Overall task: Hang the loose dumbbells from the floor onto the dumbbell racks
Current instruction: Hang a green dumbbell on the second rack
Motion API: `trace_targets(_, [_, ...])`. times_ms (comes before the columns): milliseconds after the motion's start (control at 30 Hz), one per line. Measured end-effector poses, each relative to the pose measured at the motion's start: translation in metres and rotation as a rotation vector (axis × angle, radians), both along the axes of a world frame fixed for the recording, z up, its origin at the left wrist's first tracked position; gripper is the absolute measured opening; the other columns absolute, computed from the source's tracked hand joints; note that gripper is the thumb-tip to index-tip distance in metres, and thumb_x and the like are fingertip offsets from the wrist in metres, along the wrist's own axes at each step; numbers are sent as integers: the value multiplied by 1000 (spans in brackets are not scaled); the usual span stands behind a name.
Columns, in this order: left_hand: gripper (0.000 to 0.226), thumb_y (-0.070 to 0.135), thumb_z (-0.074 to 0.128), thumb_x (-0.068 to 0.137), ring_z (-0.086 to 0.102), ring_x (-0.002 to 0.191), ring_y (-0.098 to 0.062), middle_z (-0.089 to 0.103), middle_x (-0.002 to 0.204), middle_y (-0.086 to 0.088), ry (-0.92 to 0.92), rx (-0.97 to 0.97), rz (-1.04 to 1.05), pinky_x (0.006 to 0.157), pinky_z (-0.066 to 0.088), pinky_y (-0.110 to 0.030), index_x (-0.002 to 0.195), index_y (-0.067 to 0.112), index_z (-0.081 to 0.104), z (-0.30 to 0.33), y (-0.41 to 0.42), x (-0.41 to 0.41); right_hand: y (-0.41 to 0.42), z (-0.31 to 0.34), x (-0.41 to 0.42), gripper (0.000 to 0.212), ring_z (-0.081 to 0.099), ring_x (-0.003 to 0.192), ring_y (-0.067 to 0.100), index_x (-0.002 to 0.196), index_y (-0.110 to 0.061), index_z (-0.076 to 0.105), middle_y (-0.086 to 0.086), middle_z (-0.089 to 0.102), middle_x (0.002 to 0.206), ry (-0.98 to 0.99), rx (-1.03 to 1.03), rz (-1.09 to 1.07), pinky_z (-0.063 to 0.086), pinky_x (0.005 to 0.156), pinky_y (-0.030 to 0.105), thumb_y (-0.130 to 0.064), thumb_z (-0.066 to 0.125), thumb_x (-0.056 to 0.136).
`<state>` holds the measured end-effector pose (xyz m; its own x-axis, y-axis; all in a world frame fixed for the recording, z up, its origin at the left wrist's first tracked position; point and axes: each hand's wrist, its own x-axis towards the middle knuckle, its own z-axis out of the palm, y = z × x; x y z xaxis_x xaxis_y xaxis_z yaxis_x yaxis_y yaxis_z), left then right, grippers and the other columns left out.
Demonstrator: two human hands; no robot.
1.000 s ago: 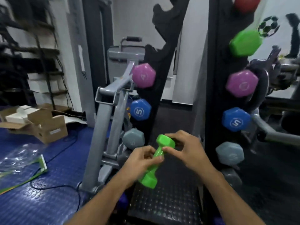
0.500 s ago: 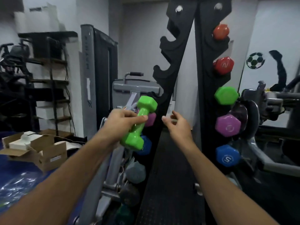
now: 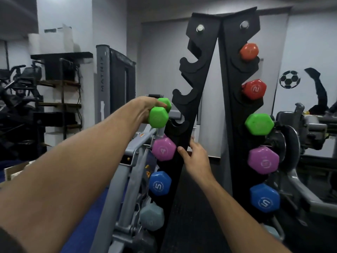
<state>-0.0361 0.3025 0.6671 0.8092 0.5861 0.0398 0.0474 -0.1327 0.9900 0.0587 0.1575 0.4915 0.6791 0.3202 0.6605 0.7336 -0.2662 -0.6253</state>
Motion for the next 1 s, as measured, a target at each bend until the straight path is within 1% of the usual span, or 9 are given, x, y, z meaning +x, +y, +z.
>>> trace_targets(100, [32, 19, 80, 89, 65, 77, -28, 64, 90, -14, 95, 12, 19, 93, 59, -43, 103, 6, 55, 1, 0, 15, 0, 1, 2, 66, 62, 115, 17, 149, -23, 47, -2, 63, 123, -9, -18, -3, 55, 97, 44, -54, 57, 93])
trace_targets(167, [31, 24, 79, 91, 66, 82, -28, 65, 90, -14, 137, -3, 19, 99, 56, -41, 101, 4, 57, 4, -3, 21, -1, 1, 2, 59, 61, 115, 18, 149, -22, 48, 0, 63, 121, -23, -25, -7, 55, 97, 43, -47, 60, 96])
trace_targets(300, [26, 16, 53, 104, 67, 60, -25, 66, 69, -15, 173, 18, -23, 66, 61, -34, 82, 4, 58, 5, -12, 25, -3, 2, 2, 52, 61, 111, 15, 145, -20, 54, -2, 63, 118, -37, -9, -3, 55, 96, 41, -42, 61, 98])
trace_targets(400, [24, 11, 43, 101, 64, 81, -24, 62, 82, -12, 196, 82, -2, 96, 55, -33, 82, 5, 57, -1, -14, 25, -3, 2, 0, 54, 62, 109, 16, 145, -20, 53, -2, 62, 116, -21, -18, 1, 56, 95, 42, -43, 60, 98])
trace_targets(433, [26, 13, 42, 102, 62, 79, -25, 61, 83, -12, 201, 122, 16, 98, 52, -33, 81, 6, 56, -2, -15, 24, -3, 3, -1, 55, 62, 107, 16, 146, -21, 52, -2, 62, 115, -15, -23, -2, 57, 93, 43, -44, 60, 97])
trace_targets(633, [29, 17, 39, 102, 59, 74, -22, 62, 85, -11, 211, 308, 50, 83, 50, -37, 82, 7, 56, -6, -15, 23, -3, 3, -7, 59, 65, 106, 17, 148, -22, 49, -3, 61, 118, 8, -11, -3, 58, 92, 43, -47, 59, 96])
trace_targets(800, [32, 22, 37, 102, 59, 73, -24, 62, 82, -11, 161, 280, 13, 96, 52, -43, 81, 8, 57, -10, -16, 26, -3, 4, -9, 51, 62, 106, 14, 145, -22, 53, -3, 61, 115, 34, 3, 6, 58, 93, 39, -40, 61, 98])
trace_targets(867, [30, 24, 39, 101, 58, 73, -24, 60, 83, -11, 146, 261, 12, 89, 52, -42, 81, 9, 56, -14, -14, 27, -5, 5, -10, 52, 62, 106, 14, 146, -23, 51, -4, 61, 116, 38, -12, 4, 58, 93, 40, -41, 61, 98])
trace_targets(1000, [26, 21, 47, 101, 52, 57, -20, 55, 72, -9, -2, 287, 116, 61, 44, -30, 79, 11, 55, -17, -10, 31, -7, 8, -8, 60, 67, 103, 17, 150, -26, 45, -3, 62, 121, 71, -48, 26, 60, 90, 44, -41, 64, 96])
